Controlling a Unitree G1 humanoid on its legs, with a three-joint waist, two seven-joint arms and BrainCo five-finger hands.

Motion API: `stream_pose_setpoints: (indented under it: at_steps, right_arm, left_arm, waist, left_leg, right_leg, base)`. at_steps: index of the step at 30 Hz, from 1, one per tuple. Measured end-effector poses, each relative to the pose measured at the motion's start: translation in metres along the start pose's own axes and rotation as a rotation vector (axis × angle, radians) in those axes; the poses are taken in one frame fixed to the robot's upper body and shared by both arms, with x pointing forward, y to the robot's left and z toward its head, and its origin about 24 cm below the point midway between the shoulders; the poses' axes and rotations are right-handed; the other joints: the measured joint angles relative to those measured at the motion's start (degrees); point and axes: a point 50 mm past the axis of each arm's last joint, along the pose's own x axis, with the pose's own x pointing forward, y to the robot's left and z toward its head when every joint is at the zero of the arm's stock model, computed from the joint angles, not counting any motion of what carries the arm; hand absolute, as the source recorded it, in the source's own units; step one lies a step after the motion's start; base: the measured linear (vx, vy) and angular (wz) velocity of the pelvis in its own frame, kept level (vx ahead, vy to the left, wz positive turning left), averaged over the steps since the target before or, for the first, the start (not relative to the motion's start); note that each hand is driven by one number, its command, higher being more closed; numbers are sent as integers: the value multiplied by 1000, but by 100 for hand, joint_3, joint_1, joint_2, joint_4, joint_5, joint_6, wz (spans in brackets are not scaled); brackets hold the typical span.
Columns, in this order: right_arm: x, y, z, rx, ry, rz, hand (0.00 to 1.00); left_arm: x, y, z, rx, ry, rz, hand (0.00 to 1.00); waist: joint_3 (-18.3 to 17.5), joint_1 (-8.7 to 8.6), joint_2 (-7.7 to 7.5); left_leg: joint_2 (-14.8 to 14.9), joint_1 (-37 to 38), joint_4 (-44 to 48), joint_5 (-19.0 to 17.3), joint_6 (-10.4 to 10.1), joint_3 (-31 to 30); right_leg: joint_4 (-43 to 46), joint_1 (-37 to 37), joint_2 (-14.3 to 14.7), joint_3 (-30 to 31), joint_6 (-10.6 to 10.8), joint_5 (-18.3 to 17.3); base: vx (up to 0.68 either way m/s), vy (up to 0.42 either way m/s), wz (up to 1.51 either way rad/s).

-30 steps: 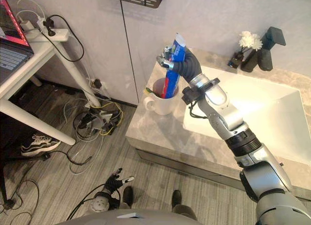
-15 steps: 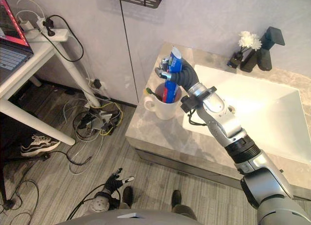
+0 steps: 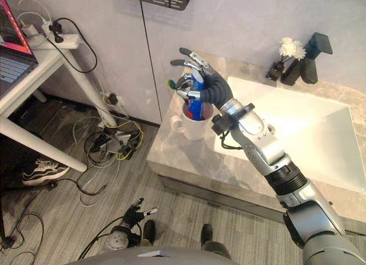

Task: Organize washtable

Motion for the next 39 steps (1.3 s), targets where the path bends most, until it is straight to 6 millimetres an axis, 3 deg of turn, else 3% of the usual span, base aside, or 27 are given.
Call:
stream_pose_setpoints:
  at_steps: [9, 15, 22, 26, 33, 36, 39]
  right_arm:
    - [0, -6, 16, -15, -70, -27, 0]
    - [-1, -7, 39, -39, -176, -31, 0]
    - [-28, -27, 65, -125, -296, -149, 0]
    - [-57, -40, 81, -174, -367, -252, 0]
    - [-111, -49, 89, -250, -374, -412, 0]
    - [-145, -56, 79, -227, -358, -576, 0]
    - [-183, -53, 57, -142, -332, -801, 0]
  left_arm:
    - [0, 1, -1, 7, 3, -1, 0]
    - [1, 2, -6, 19, 23, -14, 0]
    - [2, 1, -13, 77, 55, -49, 0]
    - [4, -1, -15, 106, 73, -66, 0]
    - [4, -6, -22, 126, 111, -94, 0]
    - [1, -11, -31, 116, 152, -107, 0]
    - [-1, -13, -36, 134, 173, -114, 0]
  waist:
    - [-11, -22, -41]
    - [-36, -142, -68]
    - [-137, -288, -126]
    - [-273, -393, -80]
    - [-449, -565, 62]
    - [-585, -676, 104]
    - [-659, -828, 157]
  left_leg:
    - [11, 58, -9, 49, -7, 8]
    - [16, 155, -24, 78, -9, 8]
    - [18, 250, -24, 82, -10, 141]
    - [19, 258, -31, 82, -10, 218]
    - [34, 321, -63, 71, -9, 376]
    - [35, 328, -64, 50, -11, 517]
    - [37, 368, -64, 30, -22, 570]
  right_leg:
    - [95, -1, 10, 42, -1, -1]
    - [106, 93, 12, 43, -6, 2]
    - [114, 108, 18, 162, -9, 21]
    - [110, 88, 21, 209, -8, 32]
    - [101, 60, 36, 378, 0, 45]
    - [101, -28, 52, 522, 10, 60]
    - [103, -32, 60, 571, 9, 66]
  base:
    - [-19, 3, -1]
    - [-5, 0, 0]
    - [-10, 5, -9]
    - [-12, 6, -7]
    - [-16, 2, -11]
    - [-14, 3, -26]
    - [-4, 1, -16]
